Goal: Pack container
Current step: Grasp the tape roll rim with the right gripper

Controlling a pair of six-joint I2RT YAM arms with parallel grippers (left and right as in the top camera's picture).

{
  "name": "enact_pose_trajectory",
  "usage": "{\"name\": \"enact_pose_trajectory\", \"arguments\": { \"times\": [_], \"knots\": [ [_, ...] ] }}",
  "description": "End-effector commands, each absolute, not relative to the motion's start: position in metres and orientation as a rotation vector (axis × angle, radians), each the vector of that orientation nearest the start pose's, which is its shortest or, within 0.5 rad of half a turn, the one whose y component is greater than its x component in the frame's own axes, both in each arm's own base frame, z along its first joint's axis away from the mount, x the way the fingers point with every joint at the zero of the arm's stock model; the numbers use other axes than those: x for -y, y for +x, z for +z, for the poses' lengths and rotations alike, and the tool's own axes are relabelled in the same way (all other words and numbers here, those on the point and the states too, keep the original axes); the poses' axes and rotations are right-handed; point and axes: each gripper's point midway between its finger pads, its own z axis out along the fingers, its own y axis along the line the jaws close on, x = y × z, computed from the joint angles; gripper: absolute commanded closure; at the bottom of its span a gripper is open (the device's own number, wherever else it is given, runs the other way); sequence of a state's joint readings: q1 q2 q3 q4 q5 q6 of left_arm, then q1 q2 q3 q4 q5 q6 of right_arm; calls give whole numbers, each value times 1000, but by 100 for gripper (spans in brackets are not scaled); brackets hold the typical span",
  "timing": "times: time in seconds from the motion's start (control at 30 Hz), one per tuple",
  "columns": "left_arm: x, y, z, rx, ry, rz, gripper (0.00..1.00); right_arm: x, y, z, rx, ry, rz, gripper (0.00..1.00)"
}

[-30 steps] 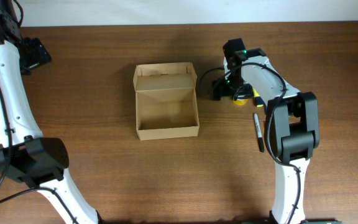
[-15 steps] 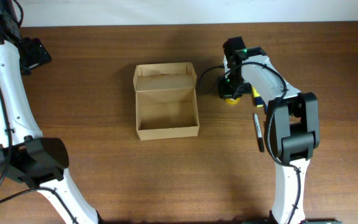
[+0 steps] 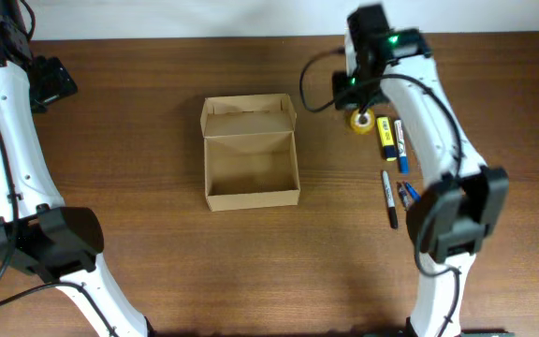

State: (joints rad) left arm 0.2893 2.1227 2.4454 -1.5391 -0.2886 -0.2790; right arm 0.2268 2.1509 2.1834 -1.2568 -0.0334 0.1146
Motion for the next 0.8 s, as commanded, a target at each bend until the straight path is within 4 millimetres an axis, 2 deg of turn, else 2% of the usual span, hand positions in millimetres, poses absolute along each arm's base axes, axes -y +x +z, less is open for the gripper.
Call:
{"name": "enact_pose_trajectory", "arguments": {
  "times": [0.0,0.1,0.23,0.37,0.47,0.63,0.67,0.73,0.77],
  "knots": [
    [-178,422,244,-2647,-832,413,0,-146,468,232,-2656,-326,137,96],
    [-178,422,244,-2647,-832,413,0,-158,464,243,-2617,-362,88,96],
    [-178,422,244,-2647,-832,413,0,-152,467,235,-2630,-354,21,96],
    [-178,422,244,-2647,-832,413,0,-135,478,213,-2680,-303,-3,96],
    [-178,422,244,-2647,-832,413,0,-111,493,184,-2740,-215,6,96],
    [-178,422,244,-2647,-832,413,0,-97,504,147,-2811,-148,49,96],
    [-178,422,244,-2647,-832,413,0,-94,505,140,-2824,-141,45,94],
    [-178,422,244,-2647,-832,413,0,-91,508,125,-2850,-133,39,69],
    [-178,422,244,-2647,-832,413,0,-89,509,118,-2863,-129,36,61]
  ]
}}
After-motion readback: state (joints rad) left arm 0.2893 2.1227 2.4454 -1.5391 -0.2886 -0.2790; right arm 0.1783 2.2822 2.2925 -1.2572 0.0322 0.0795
